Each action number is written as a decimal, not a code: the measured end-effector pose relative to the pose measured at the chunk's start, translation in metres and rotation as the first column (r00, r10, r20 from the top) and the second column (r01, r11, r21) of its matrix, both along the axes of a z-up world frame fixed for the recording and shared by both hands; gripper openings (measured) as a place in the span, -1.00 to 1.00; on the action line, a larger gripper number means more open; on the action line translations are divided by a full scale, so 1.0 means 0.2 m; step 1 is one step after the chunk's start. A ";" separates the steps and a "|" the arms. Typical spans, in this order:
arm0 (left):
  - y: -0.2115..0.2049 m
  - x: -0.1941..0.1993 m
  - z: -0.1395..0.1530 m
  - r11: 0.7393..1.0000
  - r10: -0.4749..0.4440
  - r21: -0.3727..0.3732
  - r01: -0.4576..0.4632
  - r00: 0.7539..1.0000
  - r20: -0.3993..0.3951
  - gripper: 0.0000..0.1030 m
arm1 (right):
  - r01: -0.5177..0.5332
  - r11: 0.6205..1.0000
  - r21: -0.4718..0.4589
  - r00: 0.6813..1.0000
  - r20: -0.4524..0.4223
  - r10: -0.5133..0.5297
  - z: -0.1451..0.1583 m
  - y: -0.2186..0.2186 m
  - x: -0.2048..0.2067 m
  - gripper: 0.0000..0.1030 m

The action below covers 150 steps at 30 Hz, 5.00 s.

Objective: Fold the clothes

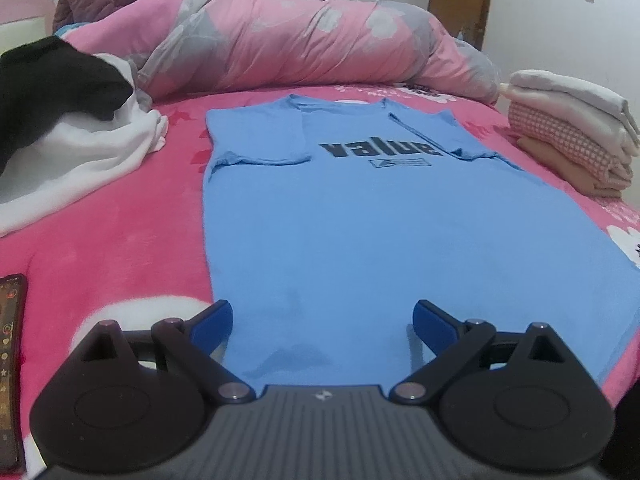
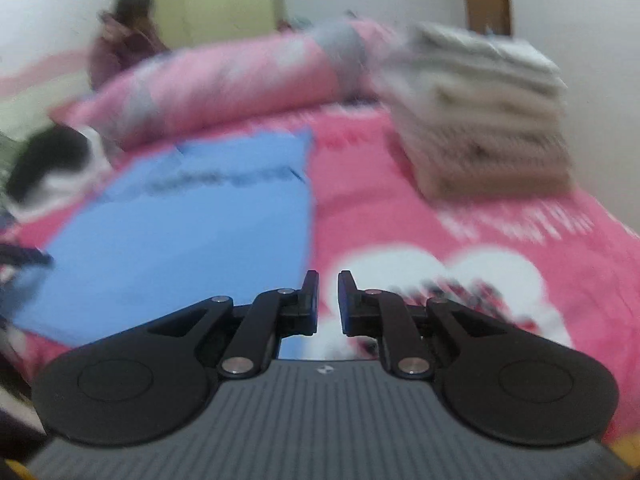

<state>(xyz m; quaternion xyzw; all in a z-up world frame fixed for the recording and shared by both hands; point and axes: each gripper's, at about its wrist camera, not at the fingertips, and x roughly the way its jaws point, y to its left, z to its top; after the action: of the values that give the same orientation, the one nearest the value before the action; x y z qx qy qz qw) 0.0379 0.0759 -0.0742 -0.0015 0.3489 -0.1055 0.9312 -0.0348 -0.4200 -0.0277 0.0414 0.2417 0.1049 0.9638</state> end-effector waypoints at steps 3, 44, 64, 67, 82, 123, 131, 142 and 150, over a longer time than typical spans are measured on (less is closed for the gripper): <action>-0.04 -0.05 -0.01 1.000 -0.021 0.013 0.021 1.000 -0.007 0.93 | -0.071 0.997 0.033 0.997 -0.006 0.071 -0.05 0.13 0.09 -0.80; -0.03 -0.23 -0.03 0.980 0.197 0.040 -0.194 0.972 -0.128 1.00 | 0.086 0.981 0.176 0.985 -0.160 -0.058 -0.19 0.66 -0.03 0.68; -0.05 -0.22 -0.04 0.977 0.212 0.053 -0.207 0.969 -0.129 1.00 | 0.107 0.994 -0.021 0.970 -0.216 -0.109 -0.23 0.84 0.05 0.97; -0.05 -0.23 -0.03 0.977 0.214 0.053 -0.209 0.969 -0.127 1.00 | 0.119 0.990 -0.070 0.968 -0.214 -0.132 -0.23 0.88 0.06 0.97; 0.19 -0.51 0.09 0.986 0.157 -0.049 -0.156 0.988 0.003 1.00 | 0.003 1.000 -0.025 0.999 0.037 -0.002 -0.08 0.90 -0.10 0.97; 0.70 -0.38 -0.01 0.698 0.111 -0.682 -0.219 0.973 -0.200 0.92 | -0.630 0.698 -0.339 0.724 0.069 0.687 -0.15 1.92 -0.19 -0.91; 0.59 -0.20 -0.09 0.698 0.012 -0.681 -0.221 0.954 -0.299 0.72 | -0.628 0.708 -0.324 0.726 0.085 0.682 -0.15 1.89 -0.19 -0.91; 0.49 -0.09 -0.13 0.742 -0.042 -0.640 -0.201 0.938 -0.344 -0.17 | -0.639 0.711 -0.294 0.715 0.115 0.690 -0.16 1.84 -0.16 -0.87; 0.42 -0.07 -0.11 0.826 -0.030 -0.539 -0.163 0.943 -0.331 -0.45 | -0.623 0.755 -0.206 0.755 0.094 0.649 -0.11 1.49 -0.11 -0.30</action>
<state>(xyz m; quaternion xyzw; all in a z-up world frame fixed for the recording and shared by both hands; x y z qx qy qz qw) 0.0244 0.1595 -0.0961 -0.3037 0.4512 -0.1682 0.8222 -0.0562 -0.1229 -0.0501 -0.1304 0.1712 0.4098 0.8864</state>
